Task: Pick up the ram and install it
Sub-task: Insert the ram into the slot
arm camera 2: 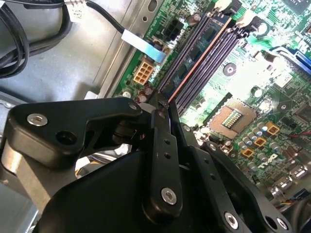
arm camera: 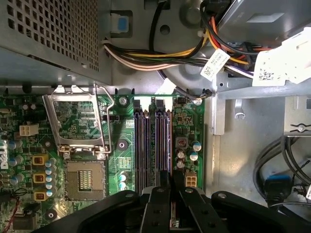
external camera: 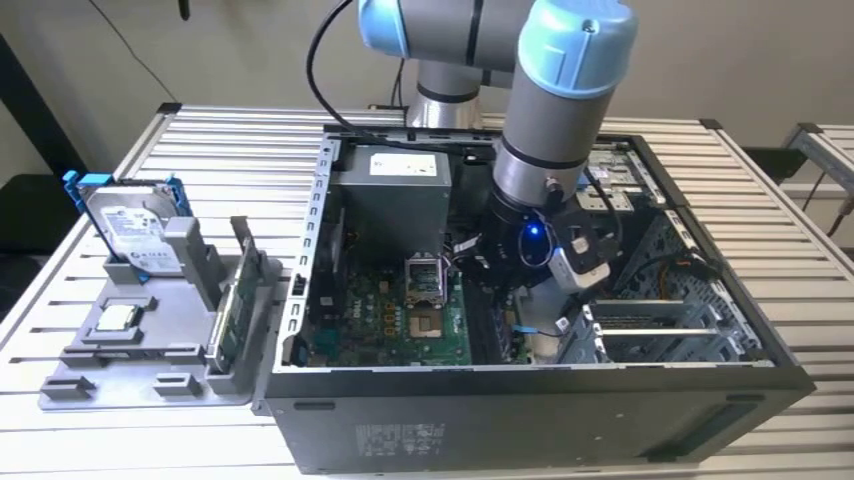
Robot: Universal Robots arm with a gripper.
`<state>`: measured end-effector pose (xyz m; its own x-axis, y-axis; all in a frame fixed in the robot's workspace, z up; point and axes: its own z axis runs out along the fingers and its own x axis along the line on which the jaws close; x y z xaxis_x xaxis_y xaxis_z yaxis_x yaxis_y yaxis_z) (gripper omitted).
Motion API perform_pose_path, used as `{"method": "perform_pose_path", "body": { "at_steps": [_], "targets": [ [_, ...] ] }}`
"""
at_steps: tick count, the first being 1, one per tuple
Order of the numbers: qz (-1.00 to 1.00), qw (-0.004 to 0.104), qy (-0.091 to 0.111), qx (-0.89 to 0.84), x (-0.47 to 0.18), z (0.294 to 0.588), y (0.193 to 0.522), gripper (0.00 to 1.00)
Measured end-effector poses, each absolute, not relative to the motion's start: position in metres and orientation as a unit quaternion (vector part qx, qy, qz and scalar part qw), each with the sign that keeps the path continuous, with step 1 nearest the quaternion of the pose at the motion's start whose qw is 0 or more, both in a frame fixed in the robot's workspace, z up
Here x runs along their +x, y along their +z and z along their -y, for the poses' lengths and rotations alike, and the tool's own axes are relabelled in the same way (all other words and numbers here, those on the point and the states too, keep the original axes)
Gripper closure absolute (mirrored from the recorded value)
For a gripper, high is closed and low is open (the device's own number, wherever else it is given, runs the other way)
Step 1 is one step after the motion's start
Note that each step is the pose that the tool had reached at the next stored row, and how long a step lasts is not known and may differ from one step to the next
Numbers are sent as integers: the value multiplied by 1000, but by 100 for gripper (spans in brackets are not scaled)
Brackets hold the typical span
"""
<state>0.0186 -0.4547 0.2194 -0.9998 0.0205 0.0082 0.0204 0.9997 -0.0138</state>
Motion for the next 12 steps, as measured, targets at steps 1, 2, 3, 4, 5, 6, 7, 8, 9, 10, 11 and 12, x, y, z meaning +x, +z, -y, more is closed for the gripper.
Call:
{"method": "perform_pose_path", "body": {
  "at_steps": [1, 2, 3, 4, 5, 6, 7, 8, 9, 10, 11, 12],
  "targets": [
    [1000, 4, 7, -10, 19, 455, 219, 86],
    [1000, 4, 7, -10, 19, 455, 219, 86],
    [1000, 4, 7, -10, 19, 455, 218, 86],
    [1000, 4, 6, -10, 19, 455, 217, 86],
    [1000, 4, 6, -10, 19, 455, 216, 86],
    [1000, 4, 6, -10, 19, 455, 216, 86],
    [1000, 4, 6, -10, 19, 455, 216, 86],
    [1000, 4, 5, -10, 19, 455, 216, 86],
    [1000, 4, 5, -10, 19, 455, 216, 86],
    [1000, 4, 4, -10, 19, 456, 216, 86],
    [1000, 4, 4, -10, 19, 456, 216, 86],
    [1000, 4, 3, -10, 19, 457, 216, 86]
  ]
}}
